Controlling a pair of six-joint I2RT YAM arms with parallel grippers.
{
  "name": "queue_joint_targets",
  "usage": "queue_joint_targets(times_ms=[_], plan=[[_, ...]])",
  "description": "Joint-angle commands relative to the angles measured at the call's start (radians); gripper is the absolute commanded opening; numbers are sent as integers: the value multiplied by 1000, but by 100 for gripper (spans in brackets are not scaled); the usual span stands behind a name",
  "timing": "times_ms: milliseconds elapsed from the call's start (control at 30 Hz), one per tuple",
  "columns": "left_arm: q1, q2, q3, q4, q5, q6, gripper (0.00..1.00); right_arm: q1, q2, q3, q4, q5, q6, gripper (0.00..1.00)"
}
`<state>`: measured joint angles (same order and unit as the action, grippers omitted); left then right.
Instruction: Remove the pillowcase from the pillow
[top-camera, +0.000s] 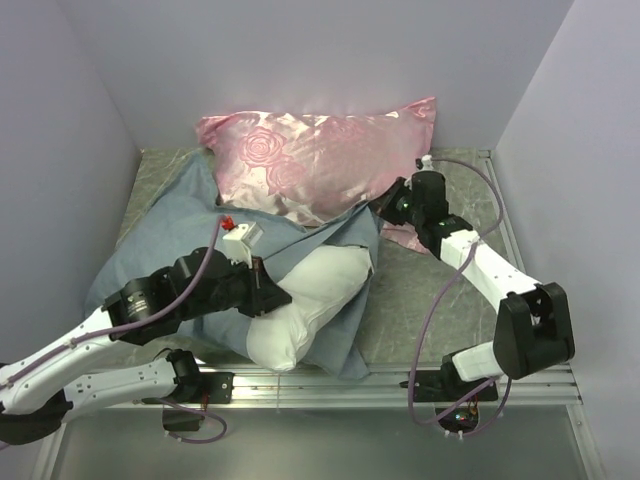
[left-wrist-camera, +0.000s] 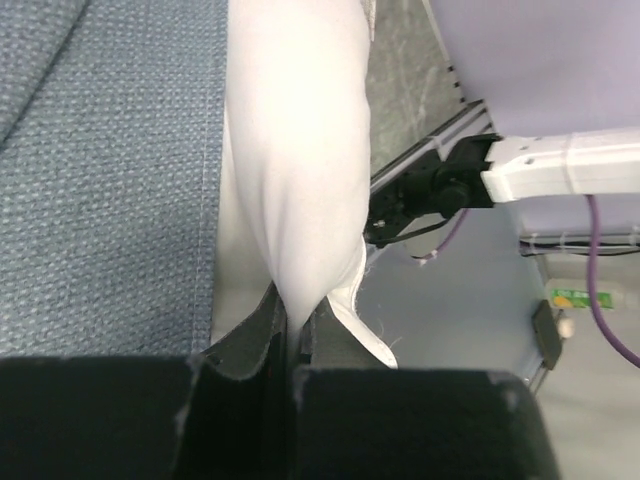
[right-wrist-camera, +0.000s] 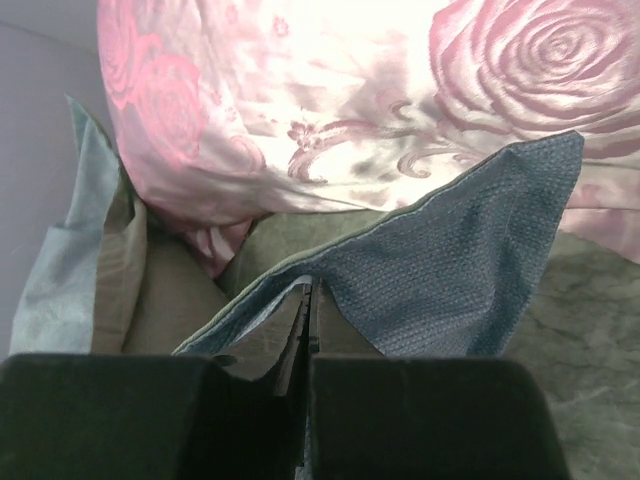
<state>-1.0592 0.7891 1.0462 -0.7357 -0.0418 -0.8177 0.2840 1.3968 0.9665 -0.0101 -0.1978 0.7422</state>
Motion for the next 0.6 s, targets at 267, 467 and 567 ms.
queue_joint_targets(times_ms=[267, 467, 567], plan=[[-15, -114, 280, 245, 103, -31, 1, 205, 182, 95, 96, 175, -11, 0], [-15, -122, 377, 242, -45, -21, 1, 231, 263, 104, 151, 117, -12, 1], [-15, -171, 286, 338, -191, -64, 0, 238, 271, 120, 160, 55, -12, 16]])
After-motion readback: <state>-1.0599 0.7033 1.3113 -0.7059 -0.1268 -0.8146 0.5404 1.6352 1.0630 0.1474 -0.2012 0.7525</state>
